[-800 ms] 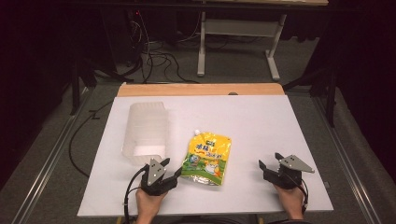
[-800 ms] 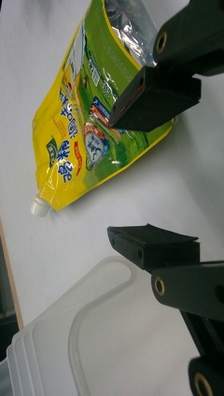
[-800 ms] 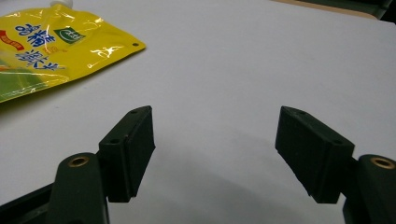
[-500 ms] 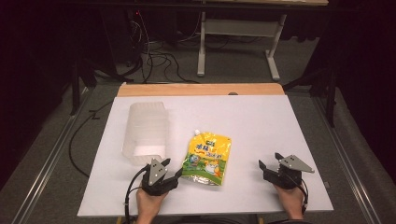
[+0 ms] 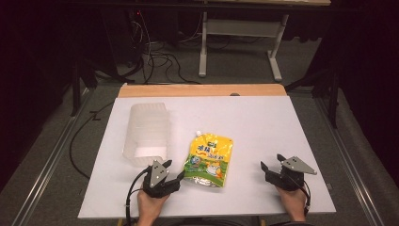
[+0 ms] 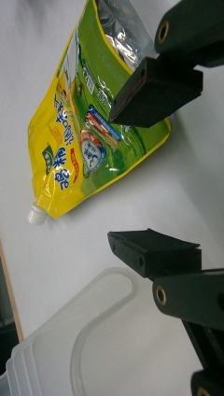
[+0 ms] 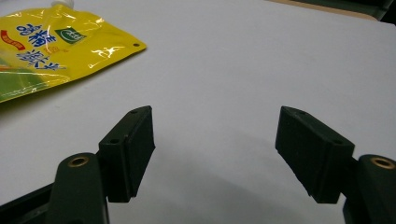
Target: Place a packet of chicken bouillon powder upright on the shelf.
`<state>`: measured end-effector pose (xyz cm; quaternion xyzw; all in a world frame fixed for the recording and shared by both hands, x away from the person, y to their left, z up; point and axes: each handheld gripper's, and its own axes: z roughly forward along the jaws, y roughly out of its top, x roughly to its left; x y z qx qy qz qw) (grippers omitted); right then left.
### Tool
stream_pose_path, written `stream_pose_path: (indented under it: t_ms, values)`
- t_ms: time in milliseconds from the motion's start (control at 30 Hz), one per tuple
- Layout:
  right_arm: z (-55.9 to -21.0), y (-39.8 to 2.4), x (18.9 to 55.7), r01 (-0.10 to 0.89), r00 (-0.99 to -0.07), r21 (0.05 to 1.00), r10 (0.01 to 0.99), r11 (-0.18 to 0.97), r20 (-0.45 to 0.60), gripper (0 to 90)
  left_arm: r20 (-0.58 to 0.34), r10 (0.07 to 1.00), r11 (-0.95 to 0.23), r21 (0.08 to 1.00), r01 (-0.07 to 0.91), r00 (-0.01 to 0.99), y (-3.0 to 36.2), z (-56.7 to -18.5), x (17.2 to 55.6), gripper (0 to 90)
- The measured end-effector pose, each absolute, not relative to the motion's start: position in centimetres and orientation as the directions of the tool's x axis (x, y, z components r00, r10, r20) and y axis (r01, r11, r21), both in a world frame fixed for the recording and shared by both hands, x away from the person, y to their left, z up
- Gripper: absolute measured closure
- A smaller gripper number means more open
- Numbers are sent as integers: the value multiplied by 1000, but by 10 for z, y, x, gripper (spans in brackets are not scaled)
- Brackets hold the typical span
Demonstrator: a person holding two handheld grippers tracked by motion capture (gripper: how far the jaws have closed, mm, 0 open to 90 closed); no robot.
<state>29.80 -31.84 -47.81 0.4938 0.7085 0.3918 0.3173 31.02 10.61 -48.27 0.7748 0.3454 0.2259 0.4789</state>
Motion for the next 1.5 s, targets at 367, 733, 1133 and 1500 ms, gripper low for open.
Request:
stream_pose_path:
  t_ms: [367, 733, 1133, 1500]
  values:
    - [-478, -318, 297, 445, -309, 869, 948, 215, -77, 284, -11, 746, -273, 907, 321, 666, 107, -481, 309, 351]
    - [-478, -318, 297, 437, -314, 874, 947, 214, -75, 283, -70, 724, -243, 905, 349, 686, 98, -473, 312, 332]
    - [-478, -317, 297, 438, -313, 872, 947, 218, -80, 283, -92, 702, -269, 884, 382, 707, 82, -458, 324, 324]
    - [-478, -317, 297, 440, -313, 870, 946, 224, -85, 283, -82, 666, -387, 812, 437, 742, 52, -449, 346, 306]
